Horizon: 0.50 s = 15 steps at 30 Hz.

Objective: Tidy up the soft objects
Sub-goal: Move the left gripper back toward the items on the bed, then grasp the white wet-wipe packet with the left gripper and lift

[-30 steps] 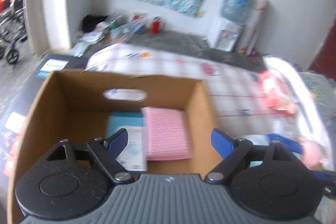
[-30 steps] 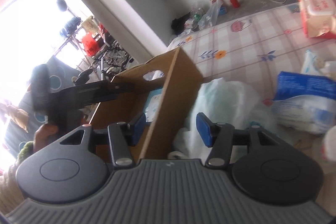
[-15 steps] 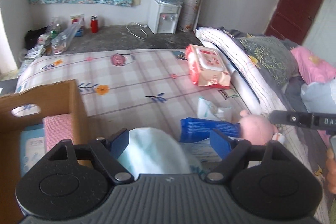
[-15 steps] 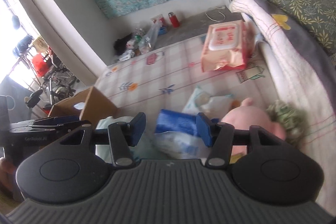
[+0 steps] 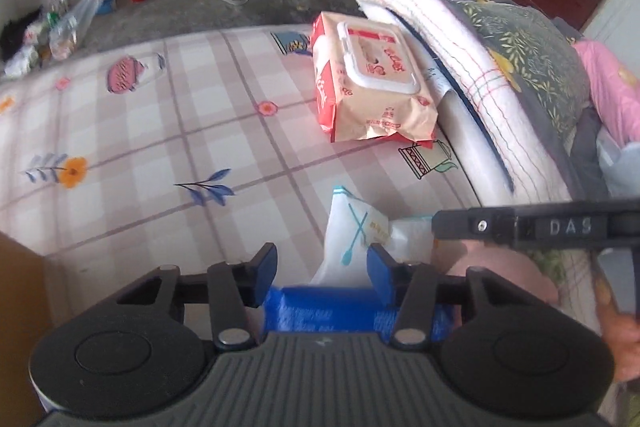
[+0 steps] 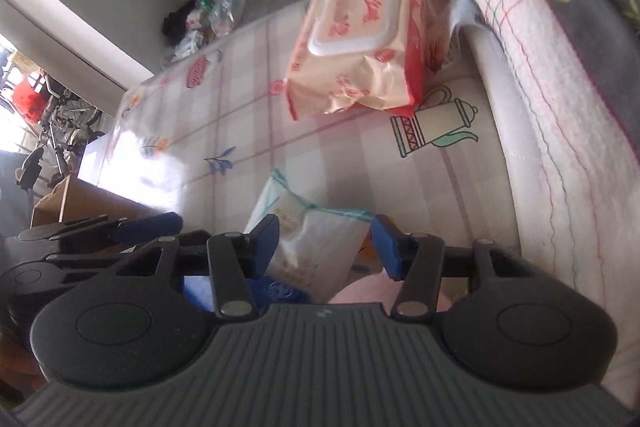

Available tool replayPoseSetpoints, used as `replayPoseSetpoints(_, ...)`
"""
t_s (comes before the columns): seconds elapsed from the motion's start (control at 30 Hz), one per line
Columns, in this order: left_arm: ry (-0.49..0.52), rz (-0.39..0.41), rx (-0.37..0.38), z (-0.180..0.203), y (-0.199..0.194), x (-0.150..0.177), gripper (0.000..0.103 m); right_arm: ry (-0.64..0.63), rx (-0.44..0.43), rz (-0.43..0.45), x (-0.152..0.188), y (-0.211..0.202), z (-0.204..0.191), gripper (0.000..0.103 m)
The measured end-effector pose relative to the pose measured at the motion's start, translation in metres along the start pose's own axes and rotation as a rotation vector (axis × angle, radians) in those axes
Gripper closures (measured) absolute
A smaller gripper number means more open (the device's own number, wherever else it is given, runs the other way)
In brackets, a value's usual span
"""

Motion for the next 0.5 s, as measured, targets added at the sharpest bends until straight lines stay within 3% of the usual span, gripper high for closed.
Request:
replayPoseSetpoints(0.1,-0.062,-0.077,0.066,-0.002,0.028,-0.008,0.053,0.031,-0.018,-0.038,-0.004,0.015,0.013,0.052)
replayPoseSetpoints(0.37,-0.174,-0.147,0.139,-0.01,0.071,-0.022,0.052,0.088,-0.106,-0.134,-0.002,0.048,0.031,0.06)
replayPoseSetpoints(0.5,-0.183,-0.148,0.15,-0.006,0.076,-0.024,0.067,0.12,-0.164,-0.137,0.0,0.058,0.033,0.075)
Point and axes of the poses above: each gripper's, at about its wrist camera, not at the fingertips, and y roughly the way its jaws point, z to its right, x to its underside, the point moved 6 cm from there along y, roughly the way its jaws point
